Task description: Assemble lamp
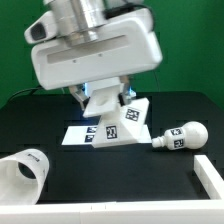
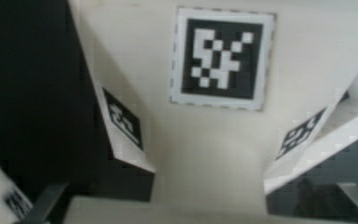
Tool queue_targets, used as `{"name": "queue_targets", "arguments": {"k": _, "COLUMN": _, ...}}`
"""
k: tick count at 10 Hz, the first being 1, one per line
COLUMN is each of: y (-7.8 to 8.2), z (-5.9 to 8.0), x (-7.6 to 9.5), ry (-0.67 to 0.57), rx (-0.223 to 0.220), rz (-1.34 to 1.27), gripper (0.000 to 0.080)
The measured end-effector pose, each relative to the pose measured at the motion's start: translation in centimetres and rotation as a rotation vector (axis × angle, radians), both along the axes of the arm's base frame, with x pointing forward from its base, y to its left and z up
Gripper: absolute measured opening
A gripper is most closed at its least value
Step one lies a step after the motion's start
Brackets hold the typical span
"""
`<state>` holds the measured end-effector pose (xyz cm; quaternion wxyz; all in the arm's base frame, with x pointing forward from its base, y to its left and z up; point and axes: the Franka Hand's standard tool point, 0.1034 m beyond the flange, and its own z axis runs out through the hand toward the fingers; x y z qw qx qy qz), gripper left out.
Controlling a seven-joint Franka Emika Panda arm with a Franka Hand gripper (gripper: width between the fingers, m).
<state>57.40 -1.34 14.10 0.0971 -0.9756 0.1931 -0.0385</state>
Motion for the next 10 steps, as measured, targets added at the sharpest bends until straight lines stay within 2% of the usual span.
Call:
{"name": "queue_targets", "arguments": {"k": 1, "y": 0.6, "z": -0.3, "x": 0.4, "ry": -0.02, "rx": -0.024, "rz": 0.031, "gripper": 0.053}}
{"name": "queue_targets", "arguments": {"k": 2, "y": 1.1, "z": -0.4, "x": 1.4, "ry": -0.105, "rx": -0.073, "rz": 0.037, "gripper": 0.053}}
{"name": "queue_targets", "arguments": {"k": 3, "y": 1.7, "z": -0.8, "x": 1.3, "ry": -0.178, "rx": -0.104, "rz": 0.036, "gripper": 0.053}}
{"name": "queue_targets", "arguments": {"k": 4, "y": 1.7, "z": -1.1, "x": 0.8, "ry": -0.18, "rx": -0.108, "rz": 0.033, "gripper": 0.053}}
{"name": "queue_targets", "arguments": {"k": 7, "y": 1.9, "z": -1.2, "x": 0.9, "ry": -0.189, "rx": -0.117, "rz": 0.046, "gripper": 0.053}}
{"name": "queue_targets", "arguments": {"k": 10, "y": 6.6, "z": -2.5, "x": 1.4, "ry": -0.194, "rx": -0.214, "rz": 0.317, "gripper": 0.053}}
